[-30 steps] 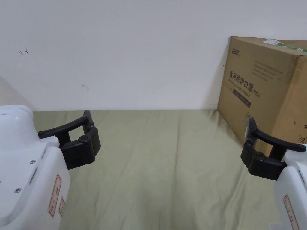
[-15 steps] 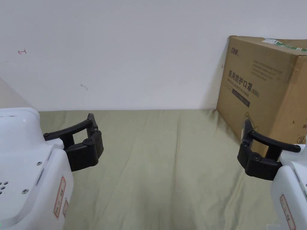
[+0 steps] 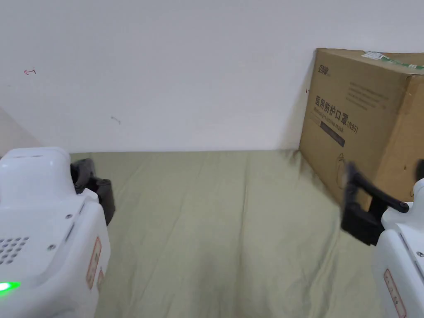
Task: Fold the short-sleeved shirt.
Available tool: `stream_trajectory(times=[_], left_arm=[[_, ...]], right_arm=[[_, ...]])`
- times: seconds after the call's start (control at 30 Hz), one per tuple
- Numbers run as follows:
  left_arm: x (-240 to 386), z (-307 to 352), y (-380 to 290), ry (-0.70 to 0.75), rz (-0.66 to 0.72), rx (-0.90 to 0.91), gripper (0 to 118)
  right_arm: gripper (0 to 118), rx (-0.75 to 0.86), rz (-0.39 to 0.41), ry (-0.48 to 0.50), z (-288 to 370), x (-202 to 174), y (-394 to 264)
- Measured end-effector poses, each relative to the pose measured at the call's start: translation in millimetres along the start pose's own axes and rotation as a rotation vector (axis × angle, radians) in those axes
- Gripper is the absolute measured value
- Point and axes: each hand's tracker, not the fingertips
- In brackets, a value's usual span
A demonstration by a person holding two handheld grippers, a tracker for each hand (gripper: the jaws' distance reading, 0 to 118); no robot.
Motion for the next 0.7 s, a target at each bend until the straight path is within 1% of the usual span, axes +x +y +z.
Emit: stream_trajectory(times=[0.03, 0.07, 0.1, 0.13, 0.17, 0.2, 0.27, 0.37, 0.43, 0.47, 0.5, 0.53, 0.6, 0.67, 0.7], left_arm=[[0, -7, -1, -0.008, 0.018, -0.031, 1], [-1, -11, -2, -0.047, 0.008, -0.081, 1], [0, -12, -4, -0.049, -0.004, -0.086, 0], [4, -11, -7, -0.038, -0.004, -0.058, 0], [8, -5, -8, -0.027, -0.017, -0.041, 0], [11, -3, -8, -0.013, -0.03, -0.025, 0], [11, -2, -6, -0.017, -0.031, 0.0, 0], [3, 1, 1, -0.089, 0.018, -0.02, 0], [-12, 9, 3, -0.111, 0.046, -0.029, 0], [-24, 15, 1, -0.113, 0.051, -0.02, 0], [-36, 22, 0, -0.084, 0.051, -0.019, 0], [-50, 32, -2, 0.003, 0.033, -0.024, 0], [-81, 56, -5, 0.151, -0.005, -0.04, 0], [-119, 87, -11, 0.299, 0.015, -0.059, 0], [-135, 103, -13, 0.346, 0.036, -0.069, 0]], right_arm=[[0, 0.016, 0.019, -0.062, -1, -3, -2], [0, -0.007, 0.037, -0.148, -7, -2, -3], [0, -0.038, 0.012, -0.062, -8, -1, -3], [0, -0.059, -0.026, -0.047, -10, 1, -4], [0, -0.051, -0.058, -0.051, -11, 2, -5], [0, -0.048, -0.074, -0.041, -11, 3, -7], [0, -0.065, -0.073, -0.037, -11, 8, -5], [0, -0.123, -0.091, -0.008, -16, 7, -5], [0, -0.122, -0.092, 0.023, -17, -3, -8], [0, -0.121, -0.068, 0.044, -17, -13, -8], [0, -0.105, -0.056, 0.08, -15, -21, -6], [0, -0.093, -0.063, 0.123, -16, -34, -4], [0, -0.086, -0.108, 0.251, -19, -62, 3], [0, -0.078, -0.162, 0.404, -22, -98, 11], [0, -0.075, -0.177, 0.467, -22, -116, 14]])
